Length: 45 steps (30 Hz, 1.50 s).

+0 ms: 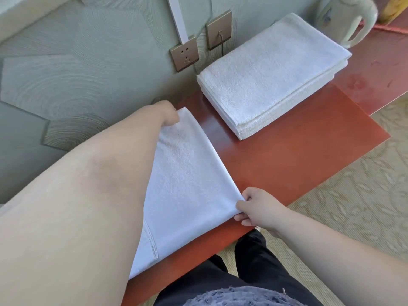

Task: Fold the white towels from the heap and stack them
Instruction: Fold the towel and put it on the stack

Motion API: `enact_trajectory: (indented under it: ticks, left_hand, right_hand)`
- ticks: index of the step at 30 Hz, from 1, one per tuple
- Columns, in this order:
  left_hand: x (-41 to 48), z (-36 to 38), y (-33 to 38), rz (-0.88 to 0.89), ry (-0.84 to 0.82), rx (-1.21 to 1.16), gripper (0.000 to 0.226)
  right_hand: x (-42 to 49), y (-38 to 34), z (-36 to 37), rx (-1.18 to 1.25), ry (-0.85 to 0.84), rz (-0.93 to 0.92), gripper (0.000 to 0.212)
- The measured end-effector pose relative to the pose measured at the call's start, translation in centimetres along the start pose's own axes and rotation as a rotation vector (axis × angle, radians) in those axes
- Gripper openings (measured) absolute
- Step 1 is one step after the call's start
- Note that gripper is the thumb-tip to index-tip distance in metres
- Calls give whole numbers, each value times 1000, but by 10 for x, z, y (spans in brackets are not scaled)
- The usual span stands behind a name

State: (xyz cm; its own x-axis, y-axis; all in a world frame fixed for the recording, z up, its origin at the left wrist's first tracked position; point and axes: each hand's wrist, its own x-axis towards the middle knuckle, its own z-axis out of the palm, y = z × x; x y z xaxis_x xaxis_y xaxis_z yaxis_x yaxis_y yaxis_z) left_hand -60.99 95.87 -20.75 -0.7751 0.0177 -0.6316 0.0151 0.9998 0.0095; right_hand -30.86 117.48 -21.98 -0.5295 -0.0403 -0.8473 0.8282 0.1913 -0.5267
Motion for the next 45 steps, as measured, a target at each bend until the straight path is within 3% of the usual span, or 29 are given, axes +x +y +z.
enact_trajectory:
  ticks: [6,10,14,17,25,28,30,31,32,34,37,42,45]
  left_hand:
    - [-7,-13,-5,90,73,-187,13]
    - [-28,-29,-56,112,140,-474,18]
    - [-74,-39,-136,78,-28,-850,25]
    - [-114,-35,-206,93,-123,-1054,22]
    - [-136,57,-354,-191,77,-1436,40]
    - [-130,100,-373,-267,-9,-1705,23]
    - [-131,113,-370,-244,-42,-1689,28]
    - [-129,115,-367,-211,24,-1585,24]
    - [-127,117,-365,-179,138,-1489,14]
    - [-126,119,-366,-179,400,-1375,20]
    - [-131,118,-372,-198,592,-1282,24]
    - [-141,138,-376,-280,588,-1036,45]
    - [-154,146,-373,-406,586,-947,57]
  right_hand:
    - [-20,-17,13,-66,18,-78,21]
    - [-47,-46,46,-404,12,-356,16]
    - [-80,-74,104,-741,-55,-706,18]
    - [-97,-86,163,-897,-147,-855,18]
    - [-62,-68,320,-1135,-240,-1101,17]
    - [-31,-40,349,-1285,-255,-1204,24]
    - [-21,-22,356,-1381,-266,-1229,32]
    - [-18,-16,357,-1419,-261,-1231,36]
    - [-17,-13,358,-1433,-248,-1238,38]
    - [-17,-14,359,-1411,-227,-1264,37]
    - [-26,-21,366,-1326,-228,-1329,22]
    - [-13,-4,380,-1380,-380,-1261,25]
    - [-10,-7,375,-1437,-404,-1216,44]
